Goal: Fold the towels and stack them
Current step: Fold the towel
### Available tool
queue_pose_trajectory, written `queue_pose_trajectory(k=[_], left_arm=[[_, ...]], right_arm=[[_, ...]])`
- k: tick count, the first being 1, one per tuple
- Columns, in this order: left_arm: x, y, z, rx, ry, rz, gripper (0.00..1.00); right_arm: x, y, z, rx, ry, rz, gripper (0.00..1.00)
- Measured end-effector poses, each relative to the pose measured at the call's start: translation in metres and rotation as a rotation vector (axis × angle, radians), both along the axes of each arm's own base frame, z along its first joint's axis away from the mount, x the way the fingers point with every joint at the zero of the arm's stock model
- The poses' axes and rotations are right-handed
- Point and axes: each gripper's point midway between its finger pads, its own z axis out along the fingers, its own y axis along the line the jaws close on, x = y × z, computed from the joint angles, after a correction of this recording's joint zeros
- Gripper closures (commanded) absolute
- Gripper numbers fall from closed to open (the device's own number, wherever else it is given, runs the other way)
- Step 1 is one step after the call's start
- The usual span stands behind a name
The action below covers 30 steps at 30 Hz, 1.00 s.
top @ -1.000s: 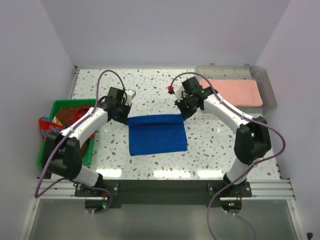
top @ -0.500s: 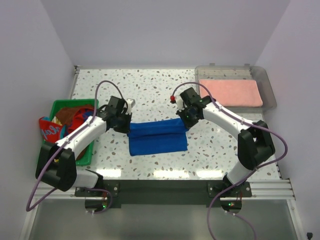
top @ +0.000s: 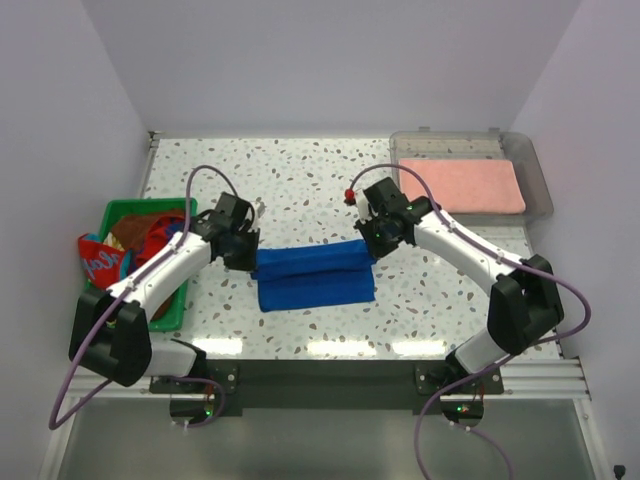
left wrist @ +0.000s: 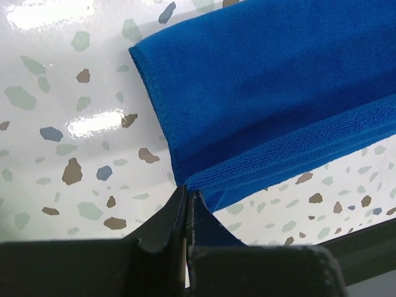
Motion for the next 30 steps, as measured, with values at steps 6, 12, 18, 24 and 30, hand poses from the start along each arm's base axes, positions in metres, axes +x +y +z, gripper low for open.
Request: queue_pose_trajectory(k=[6,12,18,24,30], left_arm=[[-0.004,-0.001,-0.011,0.007,0.056,0.01,1.0],[-0.012,-0.003,-0.031,0.026,0.129,0.0,1.0],[-0.022,-0.002,-0.045,0.038,0.183,0.005,1.0],[-0.026,-0.002,-0.05,0.043,0.204,0.013,1.0],[-0.019,-0.001,-0.043,0.055,0.184,0.019,1.0]], right_arm=[[-0.021,-0.008,-0.026,-0.029,0.079,-0.023,1.0],[-0.024,-0.009,-0.04,-0.042,0.111,-0.041,1.0],[-0.025,-0.009,-0.055,-0.059,0.146,-0.053,1.0],[-0.028,-0.009,-0.063,-0.067,0.162,-0.058,1.0],[-0.028,-0.009,-0.06,-0.069,0.163,-0.057,1.0]])
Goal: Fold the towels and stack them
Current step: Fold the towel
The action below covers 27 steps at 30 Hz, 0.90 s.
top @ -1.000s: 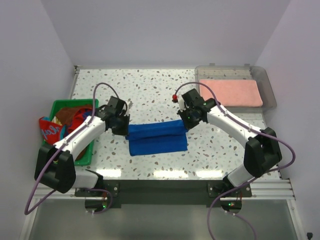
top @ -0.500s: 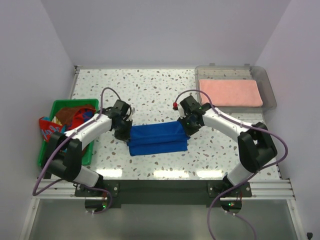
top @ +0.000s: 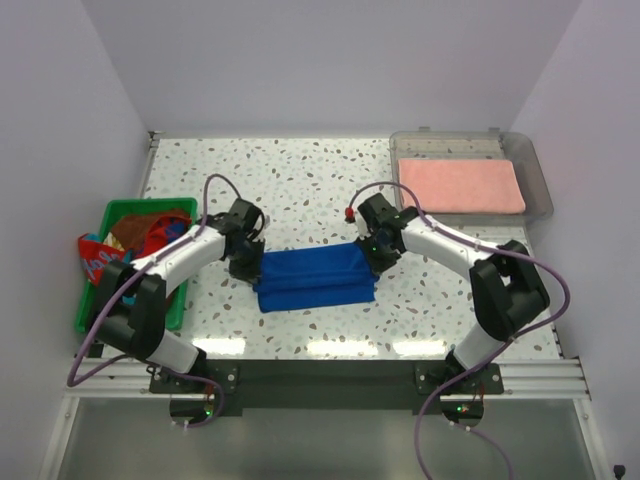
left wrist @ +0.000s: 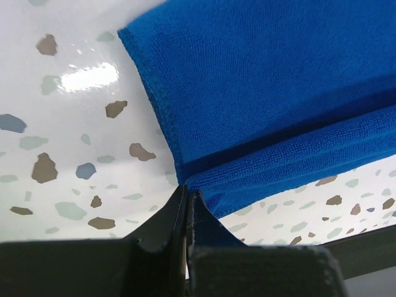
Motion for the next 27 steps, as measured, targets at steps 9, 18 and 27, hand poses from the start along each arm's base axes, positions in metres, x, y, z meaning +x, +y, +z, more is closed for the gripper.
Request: queue_pose_trajectory(k=[9,18,27], left_arm=[[0.015,0.005,0.042,0.013,-0.121,0.021,1.0],[-0.001,0.003,0.024,0.015,-0.064,0.007,1.0],[-0.017,0.0,-0.01,0.02,0.004,0.006,0.91]], right_arm=[[0.004,0.003,0.035,0.043,-0.061,-0.009,1.0],[-0.012,-0.001,0.018,0.026,-0.007,-0.019,1.0],[-0.015,0.0,-0.006,-0.007,0.044,-0.013,1.0]])
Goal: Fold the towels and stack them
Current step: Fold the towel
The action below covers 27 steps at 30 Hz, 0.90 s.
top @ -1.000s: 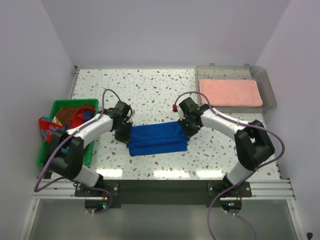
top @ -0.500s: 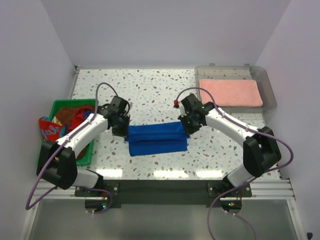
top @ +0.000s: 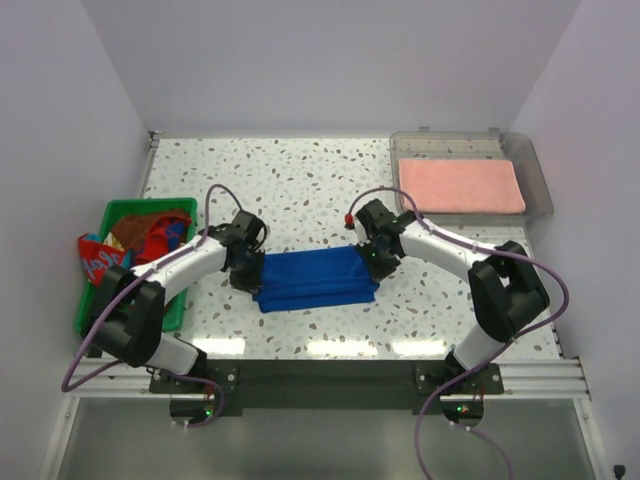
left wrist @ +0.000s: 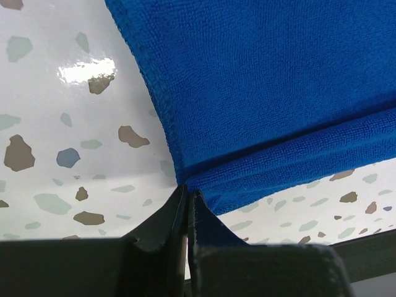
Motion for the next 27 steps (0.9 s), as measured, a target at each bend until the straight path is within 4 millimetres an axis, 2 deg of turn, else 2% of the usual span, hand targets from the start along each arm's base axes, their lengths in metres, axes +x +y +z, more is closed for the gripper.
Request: queue_pose_trajectory(k=[5,8,9,13,15,17,20,27], left_arm=[[-0.002,-0.001,-0.006,-0.008,0.003,0.016,0.87],[-0.002,-0.001,-0.007,-0.011,-0.001,0.019,0.8],[-0.002,-0.001,-0.006,-0.012,-0.003,0.019,0.76],[-0.002,-0.001,0.002,-0.027,-0.031,0.028,0.64],[-0.001,-0.003,0.011,-0.05,-0.067,0.04,0.56],[-0.002,-0.004,0.022,-0.084,-0.107,0.057,0.42],[-0.008,-0.008,0.038,-0.144,-0.16,0.08,0.3],[-0.017,-0.014,0.083,-0.297,-0.305,0.136,0.27]], right_arm=[[-0.003,0.002,-0.002,0.0,0.001,0.011,0.96],[-0.006,0.003,-0.004,-0.002,0.007,0.018,0.88],[-0.007,0.004,-0.004,-0.002,0.008,0.02,0.82],[-0.01,0.007,-0.003,-0.001,0.011,0.026,0.72],[-0.015,0.008,-0.003,0.008,0.017,0.03,0.71],[-0.022,0.009,-0.002,0.017,0.021,0.034,0.7],[-0.037,0.014,0.004,0.037,0.018,0.056,0.68],[-0.074,0.031,0.03,0.116,-0.013,0.127,0.64]])
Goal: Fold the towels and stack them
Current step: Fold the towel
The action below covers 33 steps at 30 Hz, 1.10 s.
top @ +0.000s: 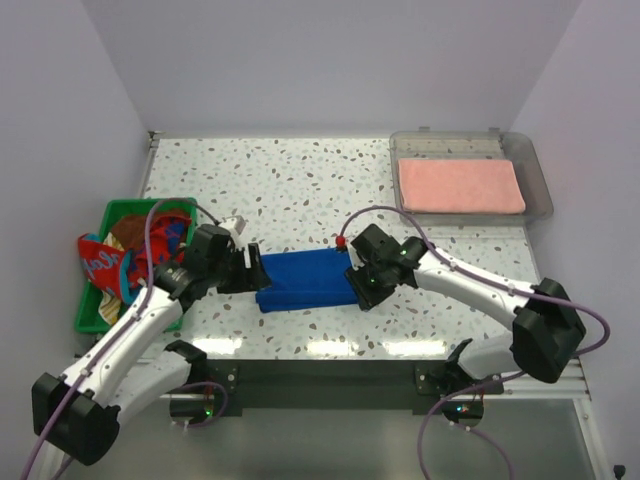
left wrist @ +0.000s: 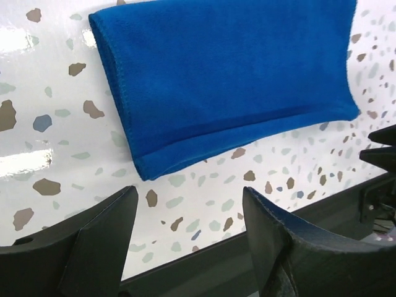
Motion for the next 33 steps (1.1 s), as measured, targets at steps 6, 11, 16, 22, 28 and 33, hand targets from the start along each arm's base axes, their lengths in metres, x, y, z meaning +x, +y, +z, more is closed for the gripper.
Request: queue_pose_trajectory(k=[6,11,16,22,28,33], left_arm=[[0.001,-0.004,0.006,-0.035,-0.006,0.016,0.34],[0.019,-0.015,0.0,-0.028,0.028,0.015,0.47],[0.026,-0.035,-0.011,-0.03,0.047,-0.023,0.55],[-0.006,-0.044,-0.053,-0.014,0.12,-0.053,0.62],[-0.04,-0.022,-0.099,0.041,0.229,0.019,0.67],[-0.03,-0.015,-0.09,0.052,0.17,0.092,0.59]], right_arm=[[0.005,0.005,0.024,0.059,-0.059,-0.031,0.64],[0.03,0.028,0.033,0.093,-0.094,-0.086,0.65],[0.045,0.042,0.018,0.111,-0.098,-0.162,0.66],[0.03,0.022,-0.023,0.053,-0.052,-0.258,0.67],[0.012,-0.009,-0.057,-0.032,-0.018,-0.35,0.68],[0.024,-0.015,-0.044,-0.014,-0.08,-0.403,0.68]])
